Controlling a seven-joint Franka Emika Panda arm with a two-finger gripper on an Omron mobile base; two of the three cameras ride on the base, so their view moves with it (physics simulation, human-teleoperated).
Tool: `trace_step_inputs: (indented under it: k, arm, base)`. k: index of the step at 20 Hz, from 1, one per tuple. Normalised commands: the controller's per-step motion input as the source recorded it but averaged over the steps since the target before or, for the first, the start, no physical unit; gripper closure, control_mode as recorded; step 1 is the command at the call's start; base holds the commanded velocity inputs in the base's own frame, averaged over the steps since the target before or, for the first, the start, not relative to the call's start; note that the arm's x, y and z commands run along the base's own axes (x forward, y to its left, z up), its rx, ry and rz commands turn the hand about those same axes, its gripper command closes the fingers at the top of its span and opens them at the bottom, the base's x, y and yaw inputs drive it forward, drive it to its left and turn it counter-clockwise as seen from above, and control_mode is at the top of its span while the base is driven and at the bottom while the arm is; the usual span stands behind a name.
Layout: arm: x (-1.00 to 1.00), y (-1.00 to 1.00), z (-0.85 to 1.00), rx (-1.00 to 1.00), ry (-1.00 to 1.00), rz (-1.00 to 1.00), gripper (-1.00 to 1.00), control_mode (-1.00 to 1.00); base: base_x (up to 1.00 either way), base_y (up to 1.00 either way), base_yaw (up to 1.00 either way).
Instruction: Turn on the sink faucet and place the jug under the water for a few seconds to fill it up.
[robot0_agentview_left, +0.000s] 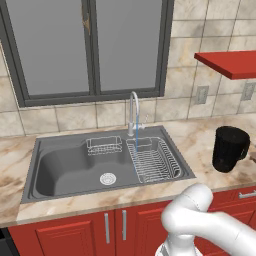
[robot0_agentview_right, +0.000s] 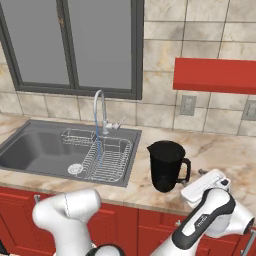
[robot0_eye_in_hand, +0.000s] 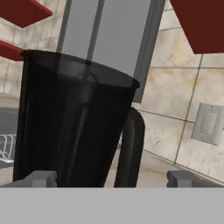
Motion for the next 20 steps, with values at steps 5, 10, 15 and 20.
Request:
trace_step_inputs:
  k: [5,10,15,20]
  arm:
    - [0.53,-0.2,-0.17,0.0,0.0,0.06,-1.0,-1.0]
    - [0.47,-0.21,-0.13,0.0,0.0,0.07,-1.0,-1.0]
    - [0.43,-0.16,-0.13,0.0,0.0,0.06,-1.0,-1.0]
    - [0.18,-0.18,-0.11,0.0,0.0,0.06,-1.0,-1.0]
  base:
    - [0.0,0.0,0.0]
    - [0.0,0.0,0.0]
    - [0.0,0.0,0.0]
    - [0.0,0.0,0.0]
